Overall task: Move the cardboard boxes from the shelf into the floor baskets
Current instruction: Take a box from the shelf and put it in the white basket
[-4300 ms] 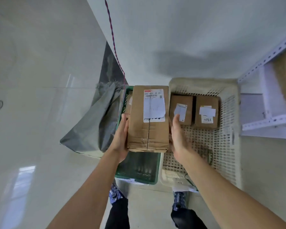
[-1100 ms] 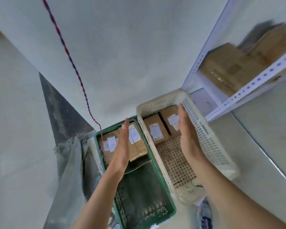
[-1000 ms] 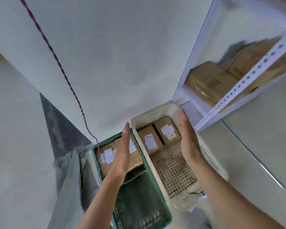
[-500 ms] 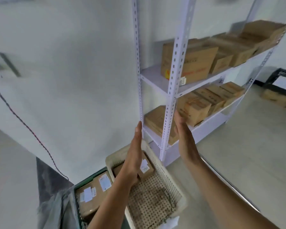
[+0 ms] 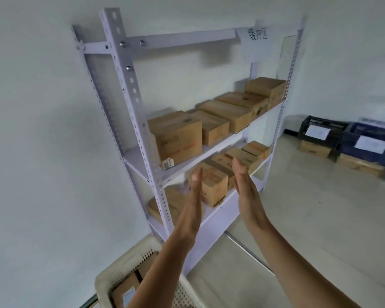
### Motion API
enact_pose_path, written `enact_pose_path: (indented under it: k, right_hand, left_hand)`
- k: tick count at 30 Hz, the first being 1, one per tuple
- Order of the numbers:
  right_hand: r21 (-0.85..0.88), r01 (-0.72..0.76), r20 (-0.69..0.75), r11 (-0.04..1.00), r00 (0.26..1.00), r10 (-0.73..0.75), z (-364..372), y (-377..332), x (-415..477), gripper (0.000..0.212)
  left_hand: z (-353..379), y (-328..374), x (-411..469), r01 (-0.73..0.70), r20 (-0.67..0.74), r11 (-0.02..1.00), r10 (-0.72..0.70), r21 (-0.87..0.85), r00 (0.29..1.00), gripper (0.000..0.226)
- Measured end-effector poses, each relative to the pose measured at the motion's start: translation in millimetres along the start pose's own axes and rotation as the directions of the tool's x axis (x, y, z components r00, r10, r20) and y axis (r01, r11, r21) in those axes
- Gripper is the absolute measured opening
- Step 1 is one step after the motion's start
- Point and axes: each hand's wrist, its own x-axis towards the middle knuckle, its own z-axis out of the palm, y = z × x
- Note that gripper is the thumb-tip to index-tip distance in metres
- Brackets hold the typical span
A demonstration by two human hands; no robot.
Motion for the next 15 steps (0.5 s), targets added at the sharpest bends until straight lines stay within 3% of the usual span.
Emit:
enact_pose_path:
  k: [6, 12, 15]
  right_hand:
    - [-0.023, -0.002, -0.048, 1.000, 0.999, 0.001, -68, 8, 77, 0.078]
    - [-0.047, -0.005, -0.122, 0.999, 0.993, -0.001, -130, 8, 175, 0.070]
    - [-0.081, -0.011, -0.182, 0.997, 0.983, -0.004, -162, 7, 218, 0.082]
  left_hand:
    - [55, 7, 106, -0.048, 0.060, 0.996, 0.052, -0.077, 0.997, 0.072]
    - [104, 23, 221, -0.025, 0.137, 0.978, 0.054, -0.206, 0.989, 0.047]
    - [128, 29, 270, -0.061, 0.169, 0.976, 0.097, -0.209, 0.981, 0.049]
